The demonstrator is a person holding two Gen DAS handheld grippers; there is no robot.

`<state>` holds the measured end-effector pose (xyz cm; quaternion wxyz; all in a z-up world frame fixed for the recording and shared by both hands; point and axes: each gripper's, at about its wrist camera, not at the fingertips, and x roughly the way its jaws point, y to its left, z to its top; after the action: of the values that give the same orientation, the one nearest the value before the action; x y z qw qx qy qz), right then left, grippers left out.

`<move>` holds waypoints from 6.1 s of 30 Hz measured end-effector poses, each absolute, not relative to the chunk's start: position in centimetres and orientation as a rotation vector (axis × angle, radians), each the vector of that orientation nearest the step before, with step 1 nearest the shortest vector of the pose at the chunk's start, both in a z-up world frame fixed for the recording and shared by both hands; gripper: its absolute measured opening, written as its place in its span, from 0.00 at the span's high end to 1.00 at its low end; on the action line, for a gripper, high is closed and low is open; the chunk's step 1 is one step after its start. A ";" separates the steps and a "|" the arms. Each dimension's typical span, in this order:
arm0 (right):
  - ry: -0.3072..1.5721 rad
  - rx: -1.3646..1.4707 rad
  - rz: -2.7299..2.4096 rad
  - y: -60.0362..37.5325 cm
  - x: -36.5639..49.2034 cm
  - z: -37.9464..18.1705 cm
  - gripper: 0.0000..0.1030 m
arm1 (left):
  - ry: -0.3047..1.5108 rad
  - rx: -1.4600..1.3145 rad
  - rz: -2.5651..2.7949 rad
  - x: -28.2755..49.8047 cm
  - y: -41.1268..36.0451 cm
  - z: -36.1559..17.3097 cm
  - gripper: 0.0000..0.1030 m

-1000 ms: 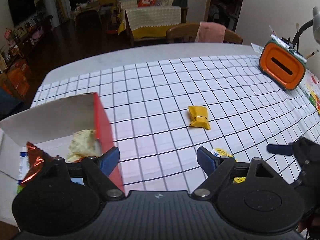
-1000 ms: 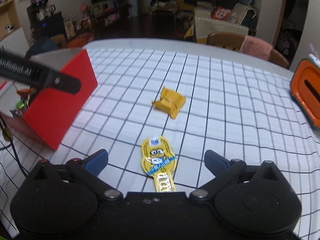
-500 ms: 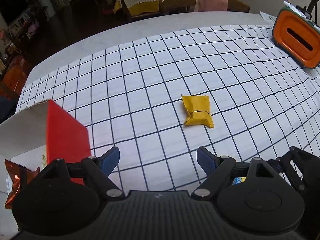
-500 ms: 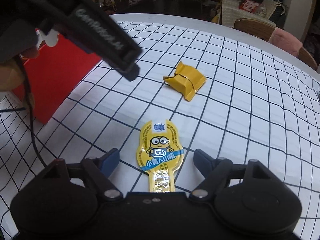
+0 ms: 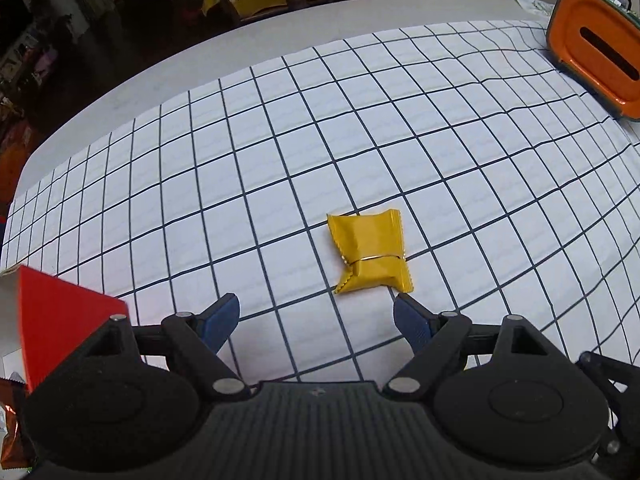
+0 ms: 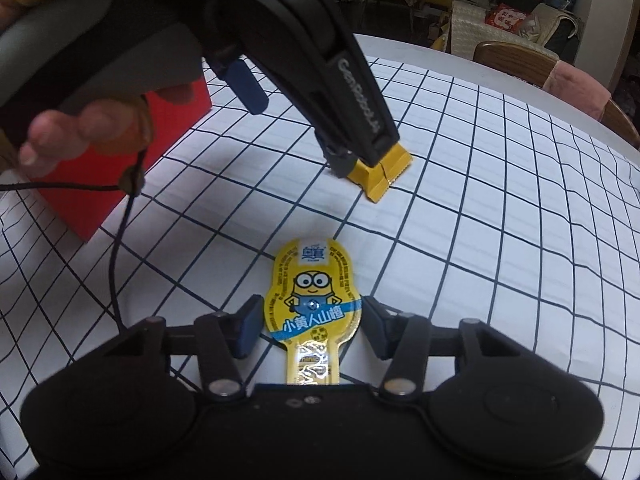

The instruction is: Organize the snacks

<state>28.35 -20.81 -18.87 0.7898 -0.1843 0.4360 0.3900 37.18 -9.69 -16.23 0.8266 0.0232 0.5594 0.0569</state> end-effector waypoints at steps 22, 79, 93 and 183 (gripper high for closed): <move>0.988 -0.268 0.788 -24.7 28.1 -18.0 0.49 | 1.211 -0.051 0.119 43.5 -10.5 -18.9 0.58; 0.754 -0.209 0.863 -12.0 17.9 -4.5 0.49 | 0.981 -0.251 0.184 14.3 6.7 -4.1 0.67; 0.776 -0.230 0.877 -3.8 18.0 -5.4 0.49 | 0.989 -0.280 0.252 11.3 14.7 -4.7 0.67; 0.742 -0.045 0.777 -4.6 11.0 -2.1 0.00 | 0.768 -0.230 0.257 1.8 14.1 -1.5 0.00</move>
<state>11.02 -4.61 -2.15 0.8588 -0.0217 0.3535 0.3702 1.80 14.07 -1.50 0.9127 -0.1115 0.3727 0.1249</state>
